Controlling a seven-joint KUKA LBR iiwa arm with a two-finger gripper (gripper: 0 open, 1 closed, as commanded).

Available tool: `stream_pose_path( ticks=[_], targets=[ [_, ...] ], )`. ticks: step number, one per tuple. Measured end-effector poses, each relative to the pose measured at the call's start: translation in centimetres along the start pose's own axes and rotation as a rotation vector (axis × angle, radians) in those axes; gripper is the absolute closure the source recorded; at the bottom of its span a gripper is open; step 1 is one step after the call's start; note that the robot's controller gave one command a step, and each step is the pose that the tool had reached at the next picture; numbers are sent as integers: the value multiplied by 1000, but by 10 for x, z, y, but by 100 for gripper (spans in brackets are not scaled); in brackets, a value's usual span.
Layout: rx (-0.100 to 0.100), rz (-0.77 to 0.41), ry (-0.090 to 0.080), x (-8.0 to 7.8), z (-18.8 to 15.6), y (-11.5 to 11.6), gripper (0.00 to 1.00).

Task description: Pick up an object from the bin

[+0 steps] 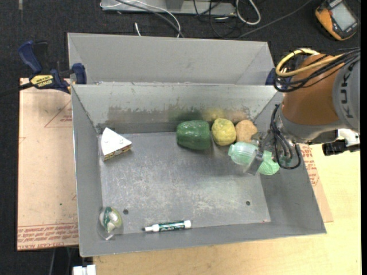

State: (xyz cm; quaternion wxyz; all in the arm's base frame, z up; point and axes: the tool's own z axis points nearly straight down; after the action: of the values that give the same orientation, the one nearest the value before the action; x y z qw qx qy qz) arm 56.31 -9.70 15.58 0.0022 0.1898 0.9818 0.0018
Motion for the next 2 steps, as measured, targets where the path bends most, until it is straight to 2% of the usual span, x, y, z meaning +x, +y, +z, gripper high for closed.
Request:
stream_pose_path(
  ticks=[1,2],
  targets=[
    [0,-1,2,1,-8,0,100],
    [0,-2,4,1,-36,1,100]
  ],
)
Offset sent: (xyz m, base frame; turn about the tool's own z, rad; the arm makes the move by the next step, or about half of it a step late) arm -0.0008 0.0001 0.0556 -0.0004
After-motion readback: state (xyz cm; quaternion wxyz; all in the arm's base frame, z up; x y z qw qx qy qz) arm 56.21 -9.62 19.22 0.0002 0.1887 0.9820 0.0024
